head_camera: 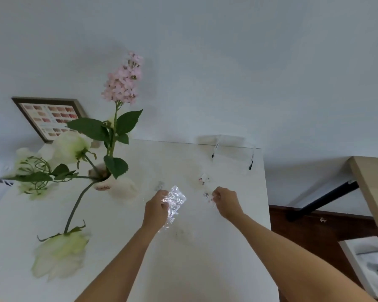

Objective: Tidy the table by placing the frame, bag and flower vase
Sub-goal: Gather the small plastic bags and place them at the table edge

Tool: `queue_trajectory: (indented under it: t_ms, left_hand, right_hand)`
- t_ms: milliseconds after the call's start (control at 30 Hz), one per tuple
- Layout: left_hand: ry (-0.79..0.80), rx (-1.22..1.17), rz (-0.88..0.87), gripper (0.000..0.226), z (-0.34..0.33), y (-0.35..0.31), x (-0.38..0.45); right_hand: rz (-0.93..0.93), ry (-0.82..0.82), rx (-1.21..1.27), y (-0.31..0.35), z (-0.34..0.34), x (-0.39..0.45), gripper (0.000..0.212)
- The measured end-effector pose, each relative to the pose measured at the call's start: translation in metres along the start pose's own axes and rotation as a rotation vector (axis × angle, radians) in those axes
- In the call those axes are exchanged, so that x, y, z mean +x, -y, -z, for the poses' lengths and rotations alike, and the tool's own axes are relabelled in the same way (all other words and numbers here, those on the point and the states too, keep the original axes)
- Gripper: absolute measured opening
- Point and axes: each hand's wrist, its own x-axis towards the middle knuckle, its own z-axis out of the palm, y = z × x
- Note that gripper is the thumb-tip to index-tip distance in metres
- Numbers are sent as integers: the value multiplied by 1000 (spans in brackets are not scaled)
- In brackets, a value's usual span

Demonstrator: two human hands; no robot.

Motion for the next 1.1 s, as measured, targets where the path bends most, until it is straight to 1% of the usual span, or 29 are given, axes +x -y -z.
queue_trajectory:
  t_ms: [100,233,367,500,600,700,833,933,1100]
  left_hand:
    - [65,37,-14,23,3,-26,26]
    - [139,109,-62,16,4,-65,60]
    - [152,46,-167,15,-2,-111,92]
    - [146,-90,-282,21,-20,-156,118]
    - [114,-148,-340,22,-41,-179,133]
    - [118,-200,-364,20,-60,-190,144]
    - [131,-118,-404,19,-82,-182,156]
    - [94,-72,-354,24,-93,-171,163]
    - [115,-68,-309,39,-102,-162,170]
  right_hand:
    - [-59,-131,146,-2,34,15,5]
    - [-102,-294,292,-6,71,31,5]
    - [-130,-443,296,-13,94,48,13]
    - [-220,-534,288,-20,103,67,14]
    - [-258,-558,357,-24,102,80,13]
    - [-261,-563,410,-25,95,89,15]
    - [-272,-542,407,-29,83,99,16]
    - [-265,-517,414,-31,77,104,13]
    - [-201,-481,338,-31,79,115,18]
